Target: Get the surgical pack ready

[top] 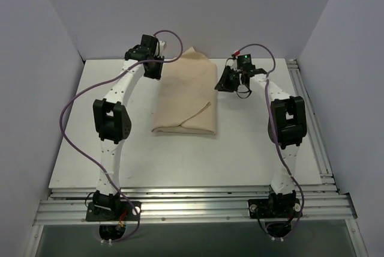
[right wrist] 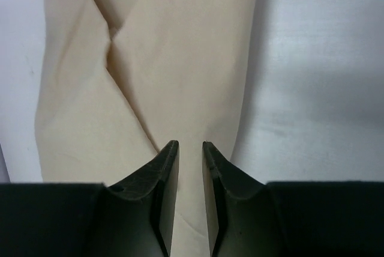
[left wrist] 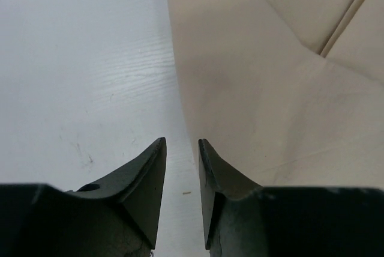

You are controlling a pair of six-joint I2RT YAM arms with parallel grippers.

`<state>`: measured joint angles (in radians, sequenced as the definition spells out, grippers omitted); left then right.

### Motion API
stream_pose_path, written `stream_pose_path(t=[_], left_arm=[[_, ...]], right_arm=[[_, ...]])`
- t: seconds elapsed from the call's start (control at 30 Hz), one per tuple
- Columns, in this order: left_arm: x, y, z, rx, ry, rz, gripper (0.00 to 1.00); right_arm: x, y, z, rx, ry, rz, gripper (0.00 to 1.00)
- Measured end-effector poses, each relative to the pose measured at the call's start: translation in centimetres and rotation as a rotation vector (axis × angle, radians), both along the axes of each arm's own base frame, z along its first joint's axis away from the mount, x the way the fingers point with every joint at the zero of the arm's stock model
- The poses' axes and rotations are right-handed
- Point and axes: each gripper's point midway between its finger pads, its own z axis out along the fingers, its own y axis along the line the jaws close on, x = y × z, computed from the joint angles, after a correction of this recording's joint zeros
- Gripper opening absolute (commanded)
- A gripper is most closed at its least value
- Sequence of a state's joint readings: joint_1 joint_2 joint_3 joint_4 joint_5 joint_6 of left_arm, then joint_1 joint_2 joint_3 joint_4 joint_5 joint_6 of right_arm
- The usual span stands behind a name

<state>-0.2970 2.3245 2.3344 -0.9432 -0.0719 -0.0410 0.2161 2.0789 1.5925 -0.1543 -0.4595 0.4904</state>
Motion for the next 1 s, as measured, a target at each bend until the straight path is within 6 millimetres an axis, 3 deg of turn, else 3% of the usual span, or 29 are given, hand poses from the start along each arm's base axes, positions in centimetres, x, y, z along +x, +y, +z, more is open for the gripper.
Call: stream_pose_path(t=[0.07,0.17,0.23,0.33,0.5,0.63,0.87,1.0], left_arm=[[0.7,-0.5,0.1,-0.031,-0.012,-0.018,0.29],[1.5,-2.1,0.2,-0.1,-0.019,-0.081,0.26],[2.3,-3.3,-0.1,-0.152,-0.026,-0.125,0.26],[3.4,-4.4,-1.8,-0.205,-0.016,-0.16,0.26],[3.9,-3.4,-7.9,-0.244,0.086,-0.157,0.29],[3.7,-2.7,-11.4,-0.287,0.151,-0.155,0.29],[3.9,-2.6,-11.3,-0.299,0.154,-0.16,0.3],[3.8,-2.8,-11.1,-0.311,0.152,-0.166,0.36]], right_arm=[[2.4,0.2,1.4,0.013,-0.057,0.01,0.15],[5.5,0.8,2.7,0.059,-0.143,0.03,0.13],[6.6,1.2,2.5,0.095,-0.172,0.04,0.12],[7.6,1.9,0.4,0.155,-0.168,0.042,0.08],[7.9,2.5,-6.0,0.219,-0.068,0.02,0.04],[8.0,2.9,-6.3,0.281,-0.06,0.026,0.04],[8.2,2.5,-6.3,0.283,-0.062,0.019,0.06],[8.4,2.6,-5.8,0.281,-0.063,0.021,0.13]])
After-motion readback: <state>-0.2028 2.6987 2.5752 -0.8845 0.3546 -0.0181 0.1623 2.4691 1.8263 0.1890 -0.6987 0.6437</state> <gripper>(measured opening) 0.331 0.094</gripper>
